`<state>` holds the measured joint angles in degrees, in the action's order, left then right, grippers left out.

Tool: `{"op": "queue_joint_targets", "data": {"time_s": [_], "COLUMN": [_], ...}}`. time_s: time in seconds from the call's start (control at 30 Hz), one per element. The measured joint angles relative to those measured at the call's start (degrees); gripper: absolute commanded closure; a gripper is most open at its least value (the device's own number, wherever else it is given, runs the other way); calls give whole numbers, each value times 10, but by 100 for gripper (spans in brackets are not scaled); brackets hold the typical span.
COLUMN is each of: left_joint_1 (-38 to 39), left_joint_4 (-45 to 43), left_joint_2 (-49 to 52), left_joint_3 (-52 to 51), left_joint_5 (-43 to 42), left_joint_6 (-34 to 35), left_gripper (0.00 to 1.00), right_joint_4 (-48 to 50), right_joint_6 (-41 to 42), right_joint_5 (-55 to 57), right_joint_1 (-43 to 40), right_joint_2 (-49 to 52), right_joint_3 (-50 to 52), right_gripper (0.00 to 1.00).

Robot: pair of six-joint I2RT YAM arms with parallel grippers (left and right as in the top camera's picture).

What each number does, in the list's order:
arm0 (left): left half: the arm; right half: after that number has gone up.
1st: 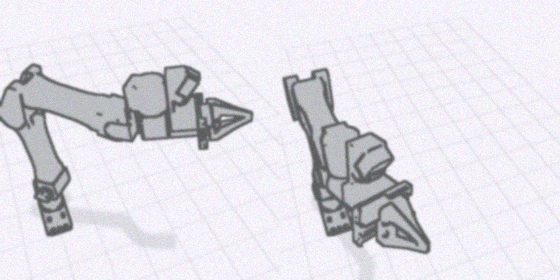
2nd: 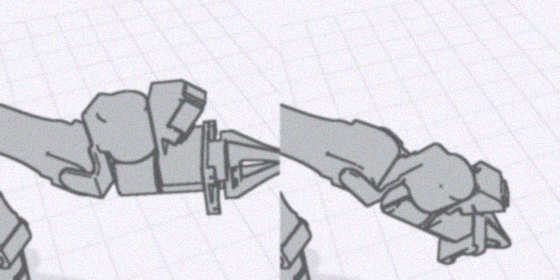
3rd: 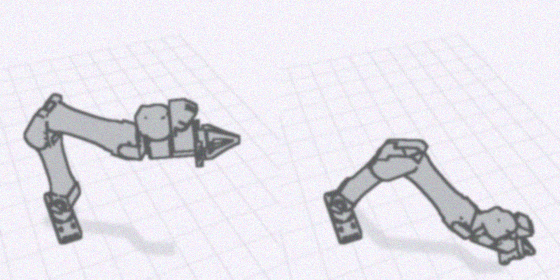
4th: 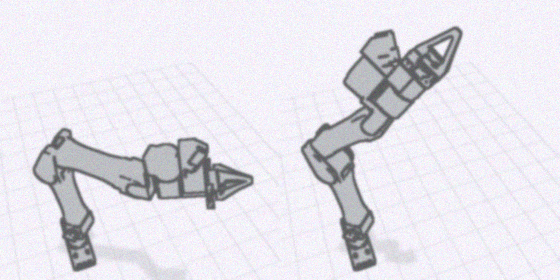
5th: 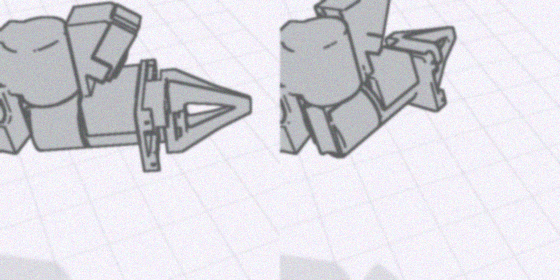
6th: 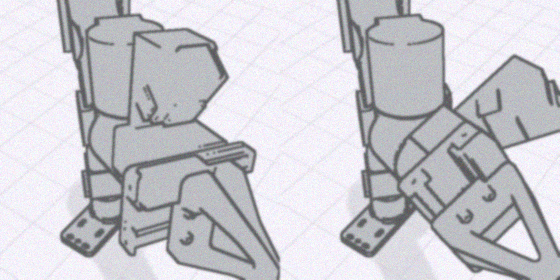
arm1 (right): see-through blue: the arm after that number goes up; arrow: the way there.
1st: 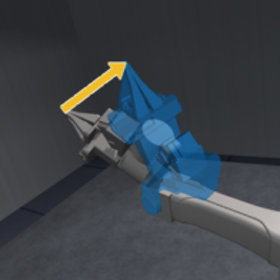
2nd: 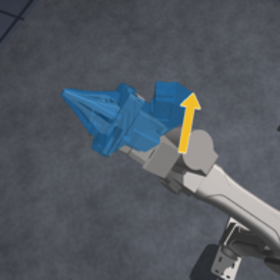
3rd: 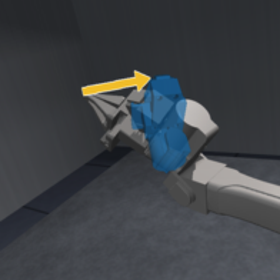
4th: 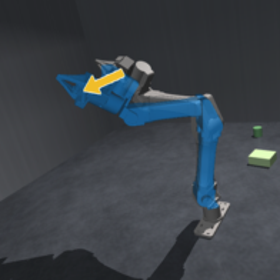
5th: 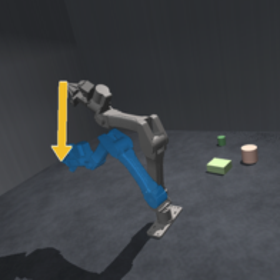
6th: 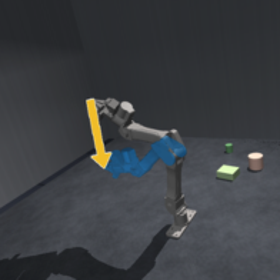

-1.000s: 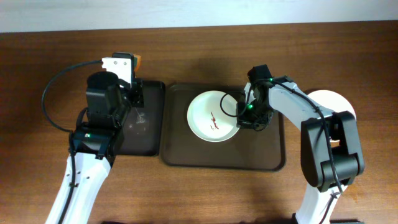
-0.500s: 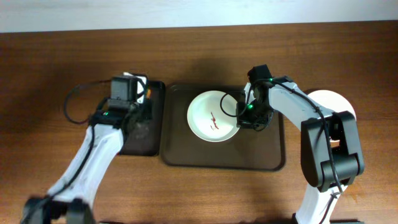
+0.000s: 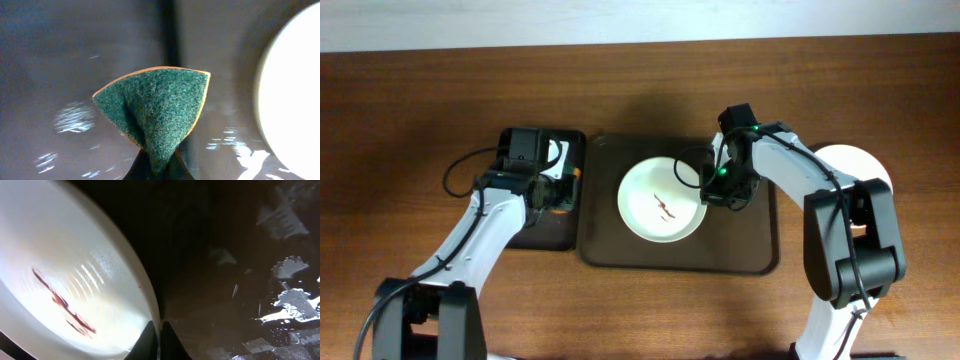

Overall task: Clean dirty plates on tray and stack at the side
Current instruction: 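Scrub the stained plate with the sponge in the left gripper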

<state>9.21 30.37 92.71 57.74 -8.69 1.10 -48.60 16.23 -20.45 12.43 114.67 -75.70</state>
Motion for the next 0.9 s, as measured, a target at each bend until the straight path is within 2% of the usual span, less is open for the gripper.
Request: {"op": "queue_joint_targets", "data": {"time_s": [0.13, 0.2, 0.4, 0.53, 0.9], "left_joint_1": [0, 3, 20, 51, 133], "left_joint_4": [-62, -76, -80, -105, -207], "left_joint_2": [-9, -12, -4, 47, 134], "left_joint_3": [0, 2, 2, 2, 2], "left_joint_5": [-168, -211, -235, -249, -306], "left_joint_6": [12, 40, 153, 238, 295], "left_gripper": [100, 100, 100, 100, 100], "right_joint_4": [6, 10, 18, 20, 21], "right_joint_6": [-4, -6, -6, -6, -6], "right_joint_5": [0, 0, 0, 0, 0], "right_joint_1": [14, 24, 38, 38, 38], "right_joint_2": [0, 0, 0, 0, 0], "right_joint_3": [0, 0, 0, 0, 0], "right_gripper": [94, 94, 94, 94, 94]}}
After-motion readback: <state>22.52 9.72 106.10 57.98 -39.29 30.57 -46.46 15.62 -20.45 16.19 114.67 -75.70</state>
